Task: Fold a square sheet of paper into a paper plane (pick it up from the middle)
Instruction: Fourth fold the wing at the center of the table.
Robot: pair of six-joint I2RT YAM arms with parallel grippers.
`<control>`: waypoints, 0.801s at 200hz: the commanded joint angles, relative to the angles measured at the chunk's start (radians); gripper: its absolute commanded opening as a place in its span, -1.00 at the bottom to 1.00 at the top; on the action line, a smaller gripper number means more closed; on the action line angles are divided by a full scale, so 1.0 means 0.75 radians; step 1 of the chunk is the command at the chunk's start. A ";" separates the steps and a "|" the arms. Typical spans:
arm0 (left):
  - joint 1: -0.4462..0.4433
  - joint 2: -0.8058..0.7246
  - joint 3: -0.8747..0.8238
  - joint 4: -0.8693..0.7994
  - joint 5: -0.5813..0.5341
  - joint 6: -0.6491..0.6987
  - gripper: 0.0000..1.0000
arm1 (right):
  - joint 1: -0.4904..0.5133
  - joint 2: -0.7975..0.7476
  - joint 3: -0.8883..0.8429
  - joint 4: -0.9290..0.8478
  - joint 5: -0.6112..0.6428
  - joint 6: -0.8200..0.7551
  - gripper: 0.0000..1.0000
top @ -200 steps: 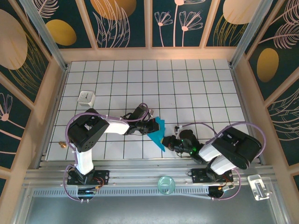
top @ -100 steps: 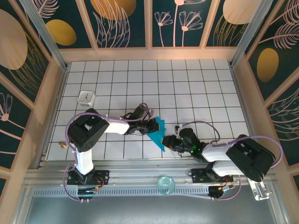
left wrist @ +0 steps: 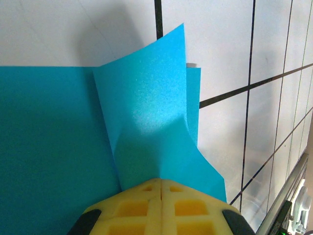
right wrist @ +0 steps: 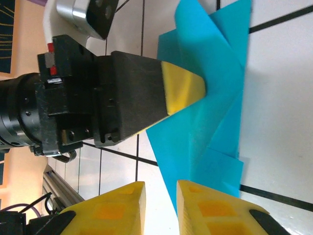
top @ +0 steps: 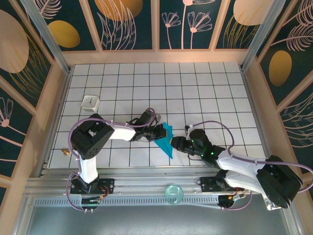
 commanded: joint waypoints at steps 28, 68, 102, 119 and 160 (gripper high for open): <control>0.018 0.078 -0.007 -0.129 -0.089 0.049 -1.00 | 0.102 0.190 0.155 -0.053 0.027 -0.116 -0.63; 0.016 0.075 -0.010 -0.131 -0.089 0.048 -1.00 | 0.112 0.292 0.183 -0.060 0.006 -0.125 -0.70; 0.016 0.074 -0.012 -0.132 -0.089 0.048 -1.00 | 0.097 0.280 0.155 -0.083 0.014 -0.120 -0.75; 0.017 0.074 -0.012 -0.132 -0.089 0.047 -1.00 | 0.092 0.278 0.138 -0.085 0.014 -0.115 -0.76; 0.016 0.076 -0.012 -0.130 -0.089 0.048 -1.00 | 0.075 0.278 0.105 -0.081 0.016 -0.118 -0.79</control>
